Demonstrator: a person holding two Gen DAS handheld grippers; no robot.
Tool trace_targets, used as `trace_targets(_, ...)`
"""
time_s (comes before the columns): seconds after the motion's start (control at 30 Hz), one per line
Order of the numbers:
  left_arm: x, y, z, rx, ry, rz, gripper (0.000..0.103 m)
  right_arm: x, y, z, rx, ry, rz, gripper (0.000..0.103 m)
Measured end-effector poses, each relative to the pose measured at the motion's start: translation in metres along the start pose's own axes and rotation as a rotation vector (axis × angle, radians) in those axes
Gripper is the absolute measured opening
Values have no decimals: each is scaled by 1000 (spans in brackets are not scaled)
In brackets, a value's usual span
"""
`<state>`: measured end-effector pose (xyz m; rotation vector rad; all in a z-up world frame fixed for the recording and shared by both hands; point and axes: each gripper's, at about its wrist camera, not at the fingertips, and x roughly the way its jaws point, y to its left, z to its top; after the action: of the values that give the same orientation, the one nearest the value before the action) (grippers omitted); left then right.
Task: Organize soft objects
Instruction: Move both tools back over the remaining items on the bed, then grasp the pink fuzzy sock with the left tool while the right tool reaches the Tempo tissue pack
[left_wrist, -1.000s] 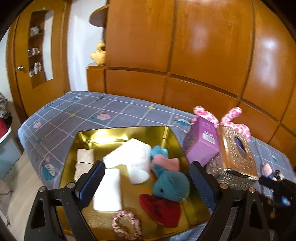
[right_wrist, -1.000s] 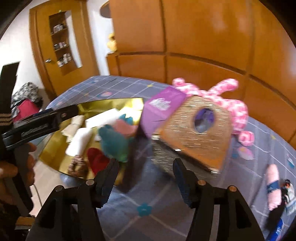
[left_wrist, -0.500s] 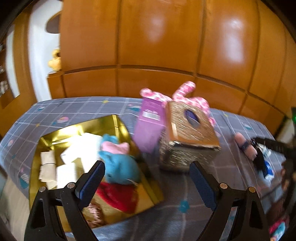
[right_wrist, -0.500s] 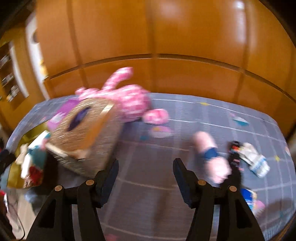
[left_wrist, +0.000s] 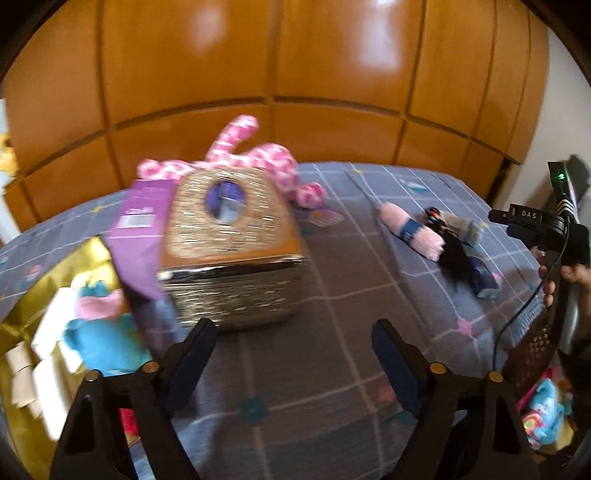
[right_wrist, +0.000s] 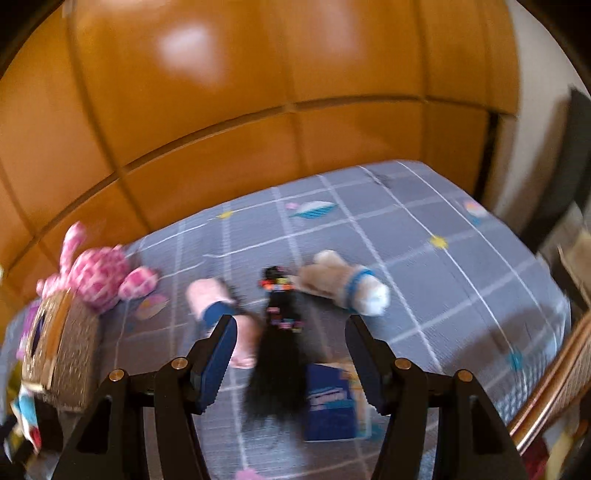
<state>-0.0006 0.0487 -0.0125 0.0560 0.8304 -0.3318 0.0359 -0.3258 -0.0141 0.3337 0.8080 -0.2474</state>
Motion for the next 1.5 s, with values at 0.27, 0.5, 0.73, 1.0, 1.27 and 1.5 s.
trace_targets(0.27,46,-49,32,36,92,-144,60,1,-28,-1,119,-10,76,62)
trace_targets(0.5,106,-100,66,15,174,-228,60,1,-26,0,121,-26,101,62)
trace_targets(0.73,162,-126,94,-42,254,-267,58,1,-26,0,120,-30,123,62)
trace_targets(1.0,219,-152,118,-93,300,-250,57,2,-31,-1,154,-29,160,62)
trace_targets(1.27,255,-167,122,-89,313,-241,52,8,-39,0,207,-4,201,62)
trace_targets(1.5,222,-152,116,-24,236,-277,42,9,-35,0,181,4,210,62)
